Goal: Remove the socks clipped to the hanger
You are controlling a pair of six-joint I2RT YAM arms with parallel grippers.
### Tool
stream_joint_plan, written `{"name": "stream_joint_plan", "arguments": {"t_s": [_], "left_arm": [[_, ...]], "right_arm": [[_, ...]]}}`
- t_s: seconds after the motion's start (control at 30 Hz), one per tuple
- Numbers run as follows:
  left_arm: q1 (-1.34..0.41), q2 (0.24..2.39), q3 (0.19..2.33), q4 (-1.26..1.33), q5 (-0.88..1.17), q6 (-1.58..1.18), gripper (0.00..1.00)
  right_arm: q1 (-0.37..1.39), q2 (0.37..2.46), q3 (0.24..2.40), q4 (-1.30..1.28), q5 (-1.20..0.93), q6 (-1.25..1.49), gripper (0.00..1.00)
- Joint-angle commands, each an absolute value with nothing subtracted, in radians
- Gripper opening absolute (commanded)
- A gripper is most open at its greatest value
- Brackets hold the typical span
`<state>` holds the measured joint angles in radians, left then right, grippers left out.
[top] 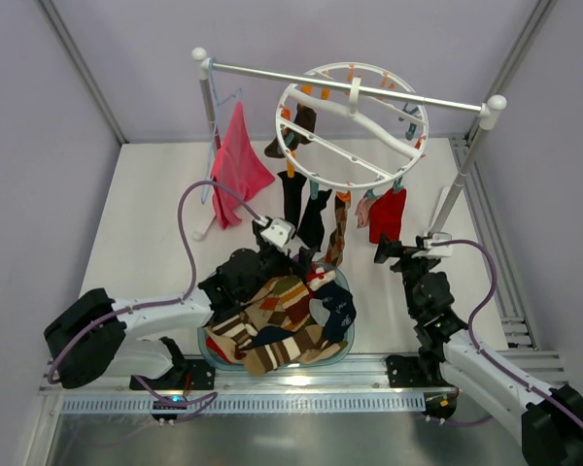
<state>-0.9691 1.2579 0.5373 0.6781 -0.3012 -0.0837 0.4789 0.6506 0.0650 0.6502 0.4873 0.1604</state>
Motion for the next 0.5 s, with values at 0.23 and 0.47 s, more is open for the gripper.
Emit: {"name": "stream_joint_plan", "arguments": {"t_s": [0.23,0.47], "left_arm": [[-0.870,1.440,0.528,1.017,-0.221,-0.098,1.00],[-0.864,1.535,0.586,1.069,-0.181,-0.106,1.00]], "right_arm": [[0.485,0.667,0.061,0.718,0.471,0.163,1.00],[0.485,0.673,0.063,0.719,0.469,0.158,1.00]]}}
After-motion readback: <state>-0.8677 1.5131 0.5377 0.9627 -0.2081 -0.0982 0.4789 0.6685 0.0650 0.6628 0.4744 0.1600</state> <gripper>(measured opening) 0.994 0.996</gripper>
